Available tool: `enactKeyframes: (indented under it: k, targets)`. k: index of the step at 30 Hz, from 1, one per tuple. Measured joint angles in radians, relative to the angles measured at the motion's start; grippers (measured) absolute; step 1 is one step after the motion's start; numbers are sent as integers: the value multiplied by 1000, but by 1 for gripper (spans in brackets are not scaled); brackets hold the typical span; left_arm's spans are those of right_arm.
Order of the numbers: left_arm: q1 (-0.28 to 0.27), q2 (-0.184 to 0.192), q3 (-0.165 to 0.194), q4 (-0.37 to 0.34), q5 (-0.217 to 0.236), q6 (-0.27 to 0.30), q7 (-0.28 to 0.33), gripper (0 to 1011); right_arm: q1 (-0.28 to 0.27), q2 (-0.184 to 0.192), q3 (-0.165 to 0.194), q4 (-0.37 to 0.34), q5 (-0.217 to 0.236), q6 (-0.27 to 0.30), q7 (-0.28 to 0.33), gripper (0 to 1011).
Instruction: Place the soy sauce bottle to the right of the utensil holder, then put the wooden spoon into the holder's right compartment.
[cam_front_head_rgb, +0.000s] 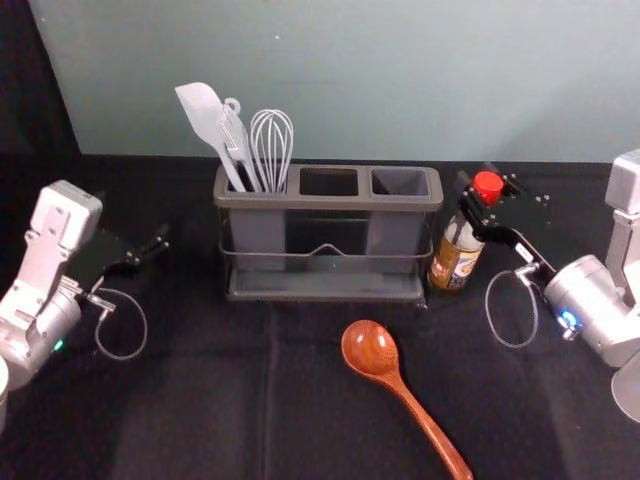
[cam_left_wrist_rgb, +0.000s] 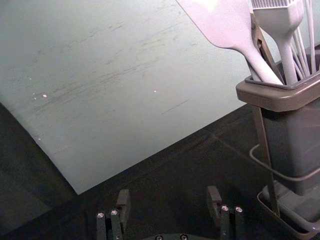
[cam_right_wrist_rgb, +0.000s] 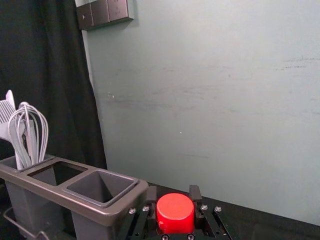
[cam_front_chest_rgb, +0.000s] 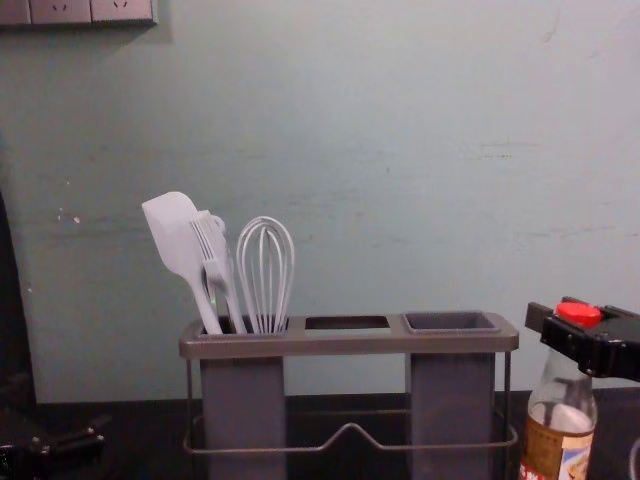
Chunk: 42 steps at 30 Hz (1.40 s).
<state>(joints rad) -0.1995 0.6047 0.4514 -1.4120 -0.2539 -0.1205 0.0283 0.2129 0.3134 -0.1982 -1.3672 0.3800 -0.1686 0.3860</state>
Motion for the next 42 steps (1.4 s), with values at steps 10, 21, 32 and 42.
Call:
enactKeyframes:
  k: [10, 21, 32, 42]
  targets:
    - [0, 0, 0, 0, 0, 0, 0, 1005, 2, -8, 4, -7, -2, -4, -4, 692]
    - [0, 0, 0, 0, 0, 0, 0, 1005, -25, 13, 27, -109, 3, -5, -6, 999]
    - [0, 0, 0, 0, 0, 0, 0, 1005, -71, 45, 19, -212, 3, 15, 5, 1004]
    - [0, 0, 0, 0, 0, 0, 0, 1005, -158, 97, -24, -322, 5, 36, 47, 1004]
